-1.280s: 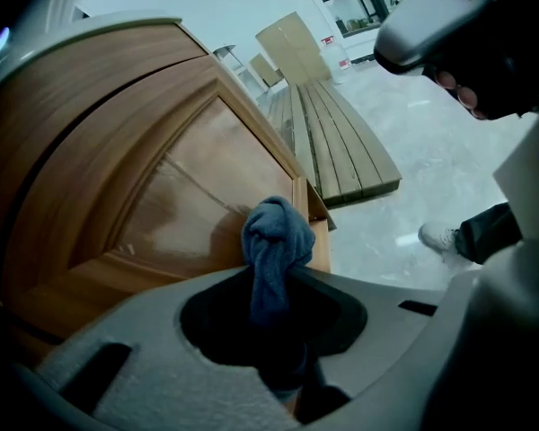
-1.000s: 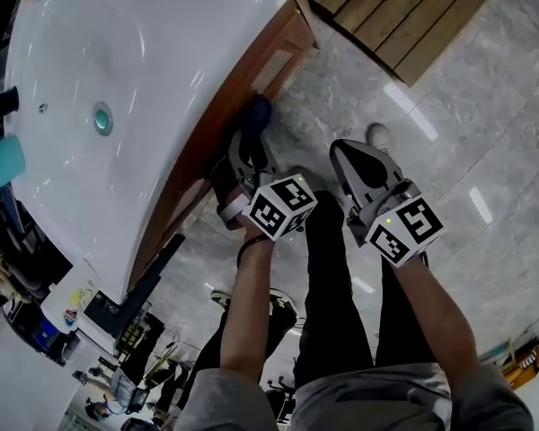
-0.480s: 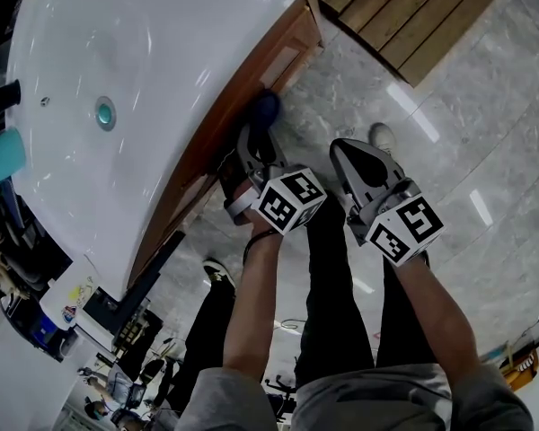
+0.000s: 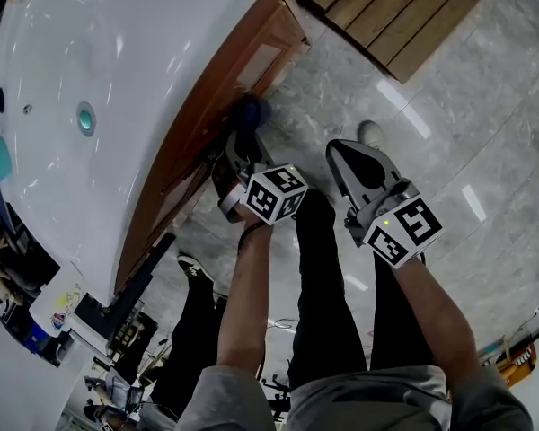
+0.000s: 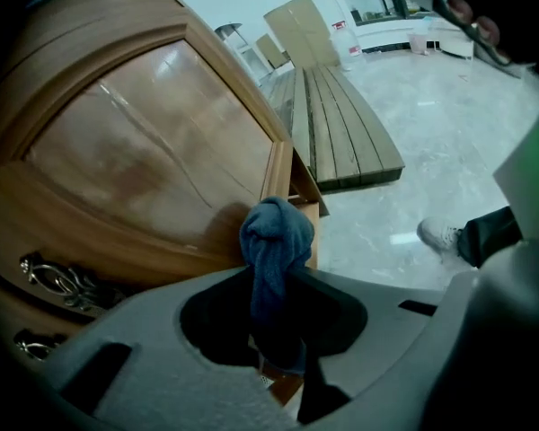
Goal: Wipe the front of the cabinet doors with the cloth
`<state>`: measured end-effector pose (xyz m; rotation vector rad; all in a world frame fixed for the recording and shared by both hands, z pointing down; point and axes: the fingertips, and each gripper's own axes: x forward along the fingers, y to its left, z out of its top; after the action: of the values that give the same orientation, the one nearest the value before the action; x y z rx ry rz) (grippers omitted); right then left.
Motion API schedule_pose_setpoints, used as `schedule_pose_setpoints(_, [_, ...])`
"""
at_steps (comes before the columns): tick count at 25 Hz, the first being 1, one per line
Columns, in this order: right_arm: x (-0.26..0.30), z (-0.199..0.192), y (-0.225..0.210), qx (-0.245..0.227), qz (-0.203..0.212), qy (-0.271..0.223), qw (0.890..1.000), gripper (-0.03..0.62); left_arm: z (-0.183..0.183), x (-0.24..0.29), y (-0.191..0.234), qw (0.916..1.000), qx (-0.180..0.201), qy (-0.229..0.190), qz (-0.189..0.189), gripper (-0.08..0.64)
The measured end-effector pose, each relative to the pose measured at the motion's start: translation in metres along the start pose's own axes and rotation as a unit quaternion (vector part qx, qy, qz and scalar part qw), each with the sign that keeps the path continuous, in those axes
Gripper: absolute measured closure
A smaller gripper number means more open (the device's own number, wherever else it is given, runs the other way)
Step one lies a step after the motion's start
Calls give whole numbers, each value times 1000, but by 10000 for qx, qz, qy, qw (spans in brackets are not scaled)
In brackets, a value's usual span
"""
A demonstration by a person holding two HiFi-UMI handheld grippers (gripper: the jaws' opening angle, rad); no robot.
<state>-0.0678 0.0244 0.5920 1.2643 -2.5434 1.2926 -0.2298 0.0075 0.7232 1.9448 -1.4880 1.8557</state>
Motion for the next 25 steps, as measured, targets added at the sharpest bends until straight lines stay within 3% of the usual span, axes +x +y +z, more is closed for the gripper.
schedule_pose_setpoints(13, [-5,-7,-16,-18,-85,79,9999,581,-29,32,-18,9991,19,314,-273,474])
schedule_pose_setpoints(25, [-7,-5,-17,-32,-104,33,9999,581,-34,7,-48,9973,-91,326,-645,473])
